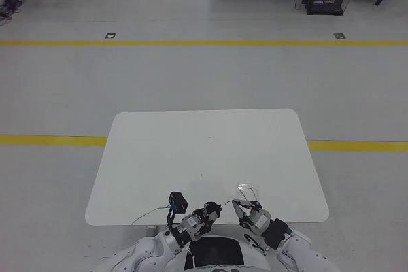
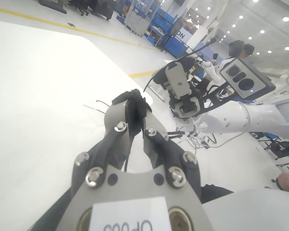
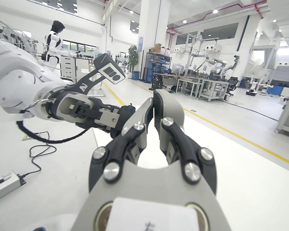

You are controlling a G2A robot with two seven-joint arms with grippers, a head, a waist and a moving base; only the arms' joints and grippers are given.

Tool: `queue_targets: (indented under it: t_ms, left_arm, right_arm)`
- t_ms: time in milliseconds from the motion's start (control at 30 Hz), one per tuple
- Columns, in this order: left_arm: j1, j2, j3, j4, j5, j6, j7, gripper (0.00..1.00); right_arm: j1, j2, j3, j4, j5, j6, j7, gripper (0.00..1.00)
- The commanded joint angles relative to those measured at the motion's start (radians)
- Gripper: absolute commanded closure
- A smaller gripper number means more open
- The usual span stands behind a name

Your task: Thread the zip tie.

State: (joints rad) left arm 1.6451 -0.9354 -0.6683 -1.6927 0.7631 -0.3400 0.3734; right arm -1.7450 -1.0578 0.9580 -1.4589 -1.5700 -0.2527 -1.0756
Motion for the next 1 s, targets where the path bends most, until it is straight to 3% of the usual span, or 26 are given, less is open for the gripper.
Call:
queue_targets:
  t_ms: [0, 100, 233, 433, 733, 833, 967]
  left_arm:
    - [0.0, 0.0, 0.0, 0.0, 0.0, 0.0, 0.0, 1.0]
    - [0.0, 0.0, 0.0, 0.0, 0.0, 0.0, 0.0, 1.0]
    - [0.0, 0.0, 0.0, 0.0, 0.0, 0.0, 0.0, 1.0]
    - [0.0, 0.0, 0.0, 0.0, 0.0, 0.0, 0.0, 1.0]
    - [0.0, 0.0, 0.0, 0.0, 0.0, 0.0, 0.0, 1.0]
    - [0.0, 0.0, 0.0, 0.0, 0.0, 0.0, 0.0, 1.0]
    - [0.0, 0.0, 0.0, 0.0, 0.0, 0.0, 0.0, 1.0]
  right_arm:
    - [0.0, 0.0, 0.0, 0.0, 0.0, 0.0, 0.0, 1.0]
    - [0.002, -0.002, 0.0, -0.01, 0.0, 0.041, -0.012, 1.0]
    - [0.016, 0.003, -0.04, 0.02, 0.0, 0.104, -0.141, 1.0]
    - [0.083, 0.004, -0.124, 0.135, 0.0, 0.197, -0.31, 1.0]
    - [0.162, -0.022, -0.193, 0.23, 0.0, 0.272, -0.314, 1.0]
    - [0.186, -0.03, -0.232, 0.217, 0.0, 0.258, -0.314, 1.0]
    - [0.188, -0.03, -0.238, 0.214, 0.0, 0.25, -0.314, 1.0]
